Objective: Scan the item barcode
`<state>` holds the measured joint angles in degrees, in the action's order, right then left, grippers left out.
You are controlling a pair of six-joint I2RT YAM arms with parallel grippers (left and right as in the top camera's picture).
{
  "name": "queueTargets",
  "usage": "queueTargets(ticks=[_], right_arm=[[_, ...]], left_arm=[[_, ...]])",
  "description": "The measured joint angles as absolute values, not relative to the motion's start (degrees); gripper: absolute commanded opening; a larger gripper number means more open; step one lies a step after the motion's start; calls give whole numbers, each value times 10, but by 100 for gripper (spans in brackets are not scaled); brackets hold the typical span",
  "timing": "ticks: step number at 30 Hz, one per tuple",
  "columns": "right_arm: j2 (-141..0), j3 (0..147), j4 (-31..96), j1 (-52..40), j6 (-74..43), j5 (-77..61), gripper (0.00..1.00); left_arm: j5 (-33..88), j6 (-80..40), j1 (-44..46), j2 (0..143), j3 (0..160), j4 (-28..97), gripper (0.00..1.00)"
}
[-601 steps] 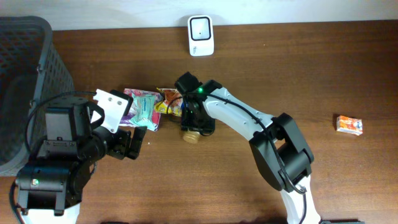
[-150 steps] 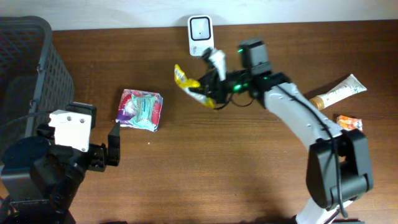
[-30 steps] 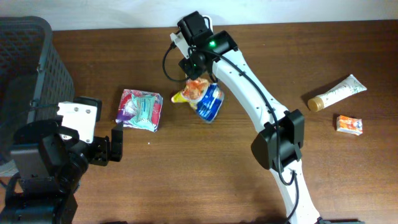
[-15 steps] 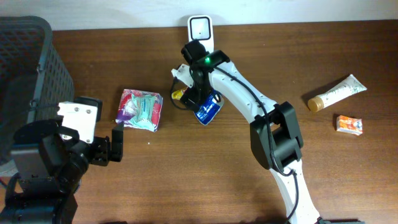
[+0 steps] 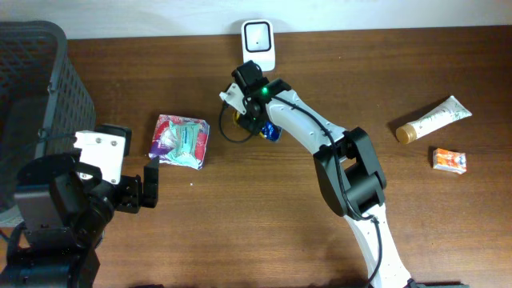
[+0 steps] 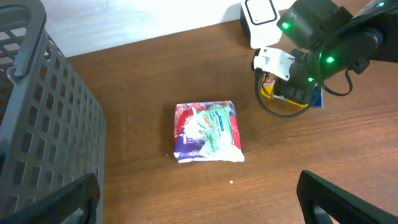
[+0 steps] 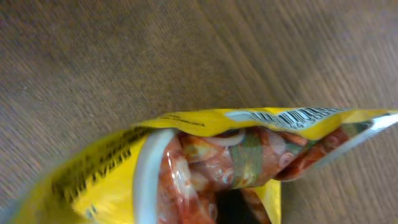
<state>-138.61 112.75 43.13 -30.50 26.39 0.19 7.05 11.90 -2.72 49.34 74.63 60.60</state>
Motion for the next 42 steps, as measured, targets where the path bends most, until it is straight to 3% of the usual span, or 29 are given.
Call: queueTargets(ticks=[5, 9, 15, 19, 25, 38, 42], right_arm=[[-1390, 1155, 481, -297, 257, -58, 4], [-1393, 1189, 580, -272, 301, -251, 4], [-1395, 1247, 791, -147, 500, -572, 4], [-1394, 1249, 919, -98, 658, -658, 4], [-1348, 1252, 969, -105, 750, -673, 4], [-969, 1256, 970, -170, 801, -643, 4], [-908, 1256, 970, -145, 823, -642, 4]], left_arm=[[70, 119, -27, 493, 746, 606, 99], [70, 119, -27, 493, 746, 606, 99], [70, 119, -27, 493, 746, 606, 99], [70, 119, -27, 493, 746, 606, 99], [70, 119, -27, 494, 746, 606, 99], [70, 119, -27, 523, 746, 606, 99], [70, 119, -27, 524, 746, 606, 99]])
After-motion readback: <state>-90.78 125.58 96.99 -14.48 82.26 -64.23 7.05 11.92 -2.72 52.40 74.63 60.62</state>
